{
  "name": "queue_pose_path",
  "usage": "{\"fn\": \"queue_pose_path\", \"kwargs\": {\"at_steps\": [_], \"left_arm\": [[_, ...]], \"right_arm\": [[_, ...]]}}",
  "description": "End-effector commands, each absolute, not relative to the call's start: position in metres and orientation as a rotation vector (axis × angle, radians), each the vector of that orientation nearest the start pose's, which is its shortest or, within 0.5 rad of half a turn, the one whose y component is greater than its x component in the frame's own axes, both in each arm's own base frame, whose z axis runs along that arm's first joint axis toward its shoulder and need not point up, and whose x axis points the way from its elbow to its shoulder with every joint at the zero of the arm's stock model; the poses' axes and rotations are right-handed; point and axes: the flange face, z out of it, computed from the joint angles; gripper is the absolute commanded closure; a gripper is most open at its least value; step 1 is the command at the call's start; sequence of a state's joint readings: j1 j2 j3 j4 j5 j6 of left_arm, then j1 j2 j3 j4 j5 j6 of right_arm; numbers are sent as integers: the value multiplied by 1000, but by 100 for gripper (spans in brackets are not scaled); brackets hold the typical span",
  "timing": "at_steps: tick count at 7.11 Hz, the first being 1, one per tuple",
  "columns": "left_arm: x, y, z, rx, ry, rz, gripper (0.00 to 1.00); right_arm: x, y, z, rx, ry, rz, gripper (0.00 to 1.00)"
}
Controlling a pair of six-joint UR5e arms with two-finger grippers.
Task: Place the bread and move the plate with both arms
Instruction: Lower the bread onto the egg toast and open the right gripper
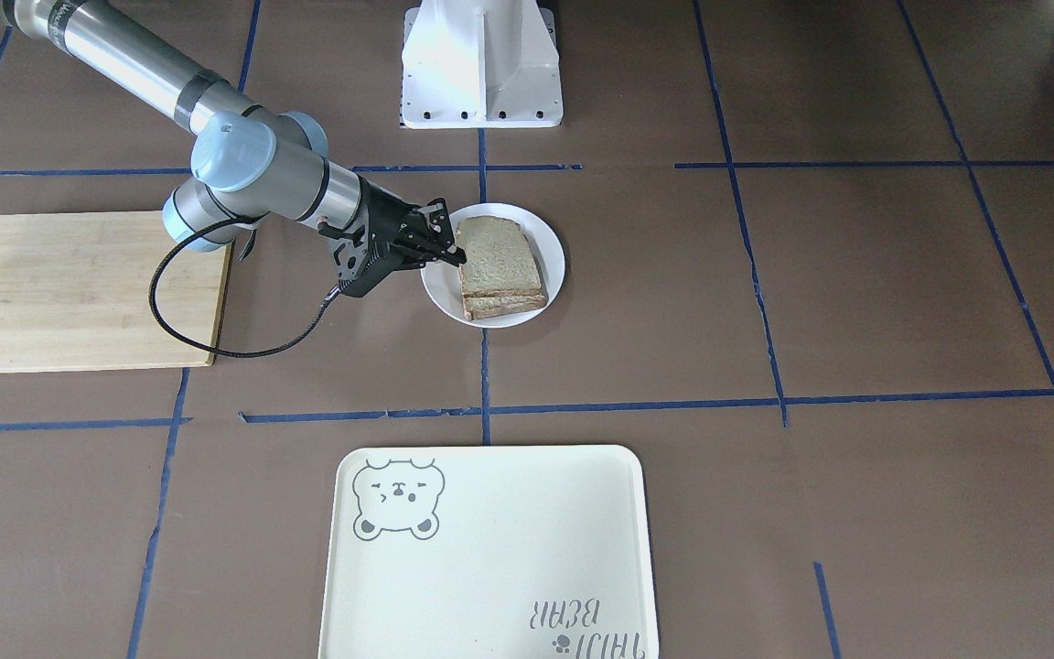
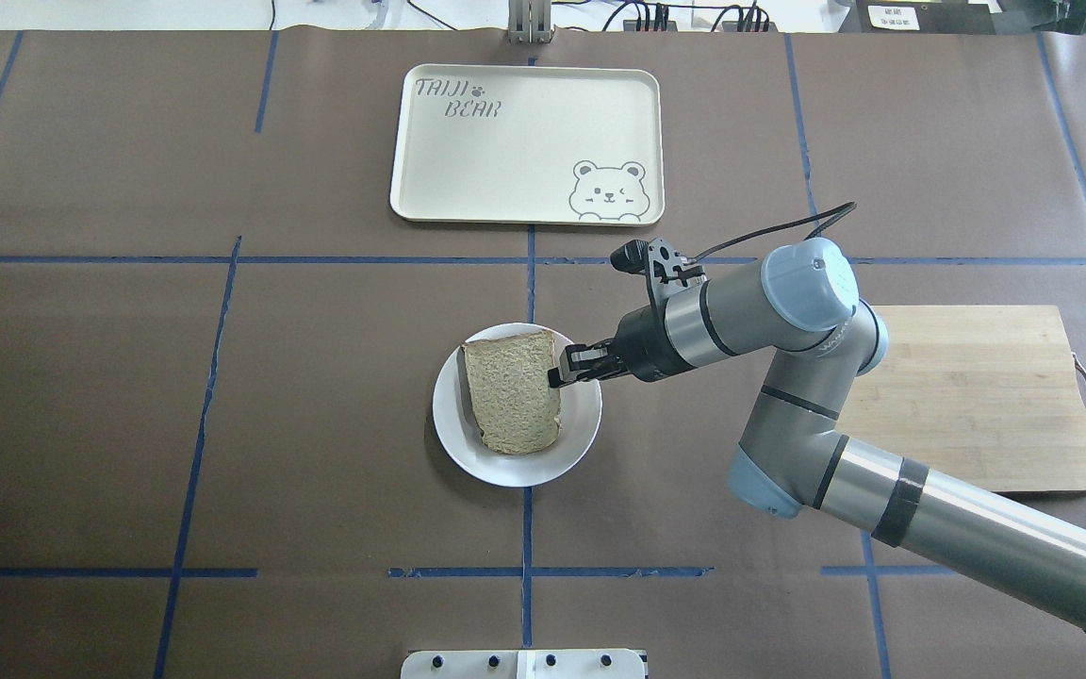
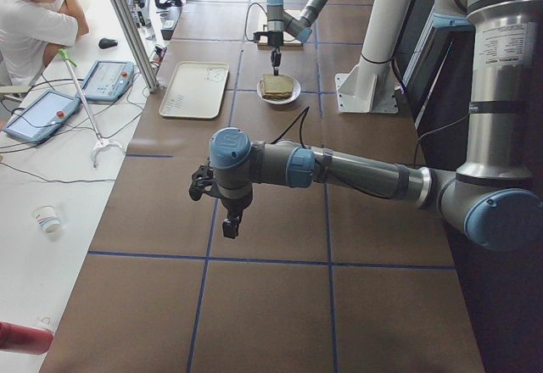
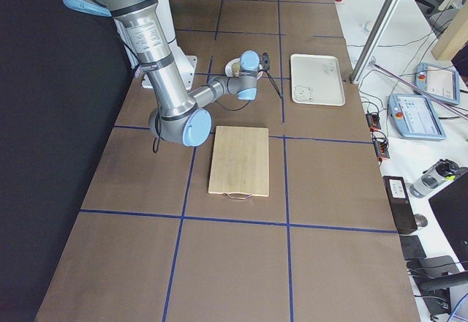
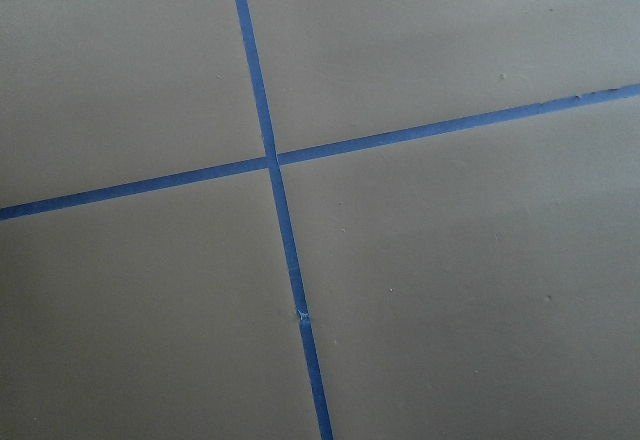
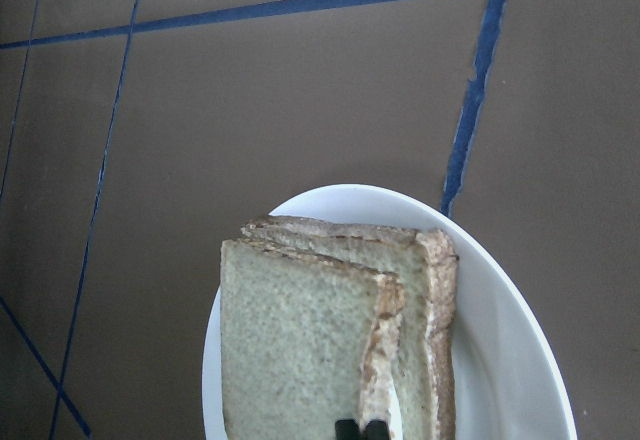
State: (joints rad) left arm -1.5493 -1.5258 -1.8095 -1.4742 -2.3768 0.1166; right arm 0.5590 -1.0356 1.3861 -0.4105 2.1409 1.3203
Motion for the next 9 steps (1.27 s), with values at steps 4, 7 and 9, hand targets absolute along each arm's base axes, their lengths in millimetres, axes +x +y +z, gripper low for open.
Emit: {"fn": "queue_pose_path", "kwargs": {"at_steps": [4,7,9], "left_arm": [[-51,-471,562,138,802,159,0],[-51,-471,561,141,801,159,0],[-50,-474,550,131,810,85,0]], "right_arm": [[-538,-432,301,184,-1499,-149,62],[-538,-427,302,184,-1505,-160,0],[-510,-437,301,177,-1507,-139,0]]}}
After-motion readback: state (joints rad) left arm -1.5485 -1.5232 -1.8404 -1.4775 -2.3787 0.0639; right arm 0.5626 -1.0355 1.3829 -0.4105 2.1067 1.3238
